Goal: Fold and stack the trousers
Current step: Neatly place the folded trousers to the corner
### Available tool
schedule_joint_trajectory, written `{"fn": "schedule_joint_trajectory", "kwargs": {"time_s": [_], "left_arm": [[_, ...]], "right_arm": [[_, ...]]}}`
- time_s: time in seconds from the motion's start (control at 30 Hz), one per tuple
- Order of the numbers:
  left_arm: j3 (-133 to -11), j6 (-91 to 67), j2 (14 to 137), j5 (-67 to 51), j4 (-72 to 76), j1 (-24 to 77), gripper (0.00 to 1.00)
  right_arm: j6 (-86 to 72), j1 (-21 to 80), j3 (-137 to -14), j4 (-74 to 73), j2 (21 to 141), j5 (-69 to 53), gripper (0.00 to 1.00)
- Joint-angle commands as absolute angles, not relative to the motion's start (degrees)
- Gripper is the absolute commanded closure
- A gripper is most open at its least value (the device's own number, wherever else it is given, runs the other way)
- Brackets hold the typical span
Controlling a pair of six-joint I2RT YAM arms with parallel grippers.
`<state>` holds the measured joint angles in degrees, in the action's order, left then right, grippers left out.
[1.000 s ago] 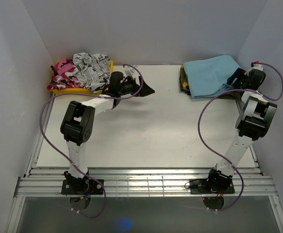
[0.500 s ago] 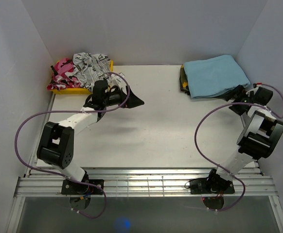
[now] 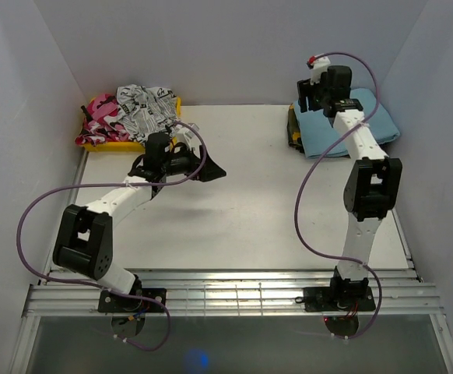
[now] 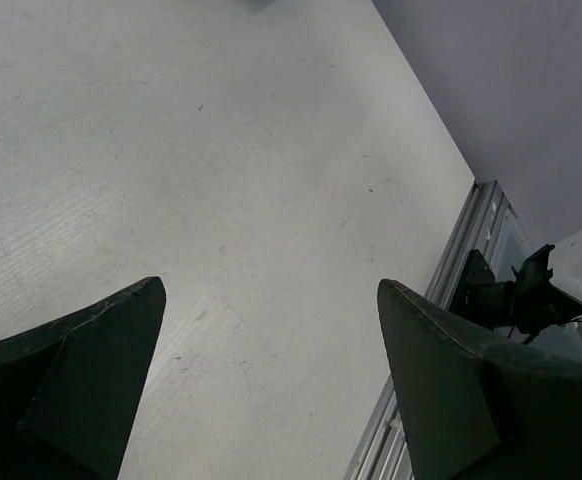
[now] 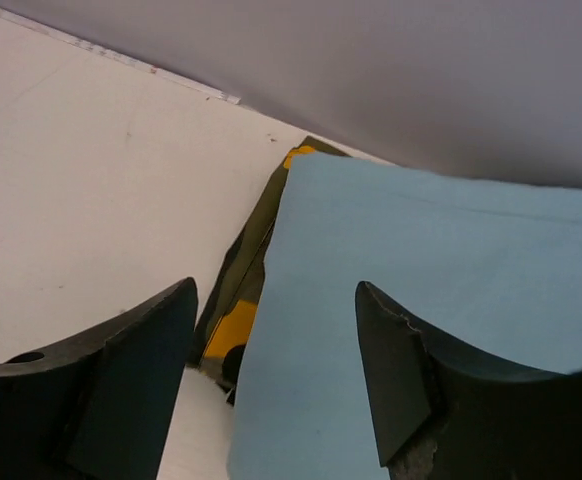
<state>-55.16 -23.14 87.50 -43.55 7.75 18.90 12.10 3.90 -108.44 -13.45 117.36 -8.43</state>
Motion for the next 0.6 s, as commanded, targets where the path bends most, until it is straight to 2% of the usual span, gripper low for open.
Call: {"fn": "schedule_joint_trajectory", "kwargs": {"time_s": [0.0, 0.03, 0.13, 0.43, 0.57], "left_arm": [[-53.9, -20.6, 83.3, -42.1, 7.2, 18.0, 0.02], [-53.8, -20.4, 83.1, -42.0, 7.1, 17.7, 0.02], [-53.2, -20.8, 82.4, -42.5, 7.0, 15.9, 0.02], [-49.9, -23.2, 80.3, -45.5, 8.5, 11.5, 0.02], [-48.6, -23.7, 80.2, -46.2, 9.1, 11.3, 0.02]], "right_arm": [[24.1, 7.7, -116.5, -18.5, 125.8, 9.4, 0.29], [25.1, 8.7, -118.3, -18.6, 127.7, 11.6, 0.25], [27.9, 11.2, -121.2, -17.8, 132.9, 17.7, 0.23], [35.5, 12.7, -118.7, -10.7, 140.5, 27.7, 0.25], [37.0, 12.7, -116.6, -7.0, 138.5, 28.0, 0.27]]}}
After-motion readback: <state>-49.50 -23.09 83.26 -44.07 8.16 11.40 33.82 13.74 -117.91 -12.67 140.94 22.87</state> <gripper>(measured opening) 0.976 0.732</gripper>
